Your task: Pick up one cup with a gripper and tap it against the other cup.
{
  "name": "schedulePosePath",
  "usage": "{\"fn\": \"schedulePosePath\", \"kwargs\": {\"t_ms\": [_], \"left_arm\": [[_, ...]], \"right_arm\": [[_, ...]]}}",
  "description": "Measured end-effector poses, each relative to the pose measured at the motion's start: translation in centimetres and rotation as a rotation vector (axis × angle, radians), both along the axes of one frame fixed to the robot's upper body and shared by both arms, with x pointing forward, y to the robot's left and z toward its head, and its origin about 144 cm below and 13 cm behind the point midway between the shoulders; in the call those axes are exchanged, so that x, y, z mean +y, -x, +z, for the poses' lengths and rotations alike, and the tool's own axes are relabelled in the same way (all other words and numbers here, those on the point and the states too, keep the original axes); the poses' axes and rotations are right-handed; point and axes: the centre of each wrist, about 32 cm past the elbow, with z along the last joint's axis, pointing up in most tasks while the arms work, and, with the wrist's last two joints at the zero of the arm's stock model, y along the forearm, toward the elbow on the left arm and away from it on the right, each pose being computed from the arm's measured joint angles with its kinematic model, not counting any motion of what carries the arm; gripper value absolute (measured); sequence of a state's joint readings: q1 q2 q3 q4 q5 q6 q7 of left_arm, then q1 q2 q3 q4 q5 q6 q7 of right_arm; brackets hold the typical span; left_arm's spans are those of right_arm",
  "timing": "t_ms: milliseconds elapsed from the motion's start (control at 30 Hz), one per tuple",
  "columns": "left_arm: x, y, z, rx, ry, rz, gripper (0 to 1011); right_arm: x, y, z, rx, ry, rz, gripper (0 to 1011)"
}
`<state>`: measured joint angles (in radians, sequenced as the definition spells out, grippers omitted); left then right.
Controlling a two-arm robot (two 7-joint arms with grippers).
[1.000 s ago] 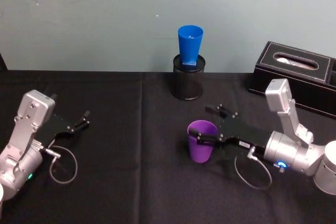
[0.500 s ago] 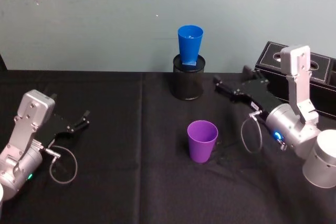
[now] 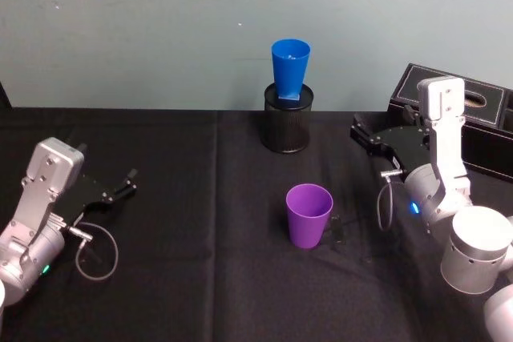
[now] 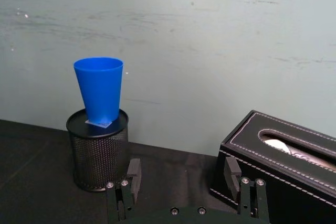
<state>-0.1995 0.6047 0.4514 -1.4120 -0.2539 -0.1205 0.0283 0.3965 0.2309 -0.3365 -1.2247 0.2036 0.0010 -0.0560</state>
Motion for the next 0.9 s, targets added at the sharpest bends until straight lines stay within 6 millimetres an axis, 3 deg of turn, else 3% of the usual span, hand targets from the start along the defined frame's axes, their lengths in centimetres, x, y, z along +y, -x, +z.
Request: {"fn": "schedulePosePath", "kwargs": {"t_ms": [900], "left_arm": [[0.00, 0.00, 0.00, 0.000, 0.000, 0.000, 1012]], "right_arm": [[-0.01, -0.02, -0.02, -0.004, 0.001, 0.007, 1003]]}}
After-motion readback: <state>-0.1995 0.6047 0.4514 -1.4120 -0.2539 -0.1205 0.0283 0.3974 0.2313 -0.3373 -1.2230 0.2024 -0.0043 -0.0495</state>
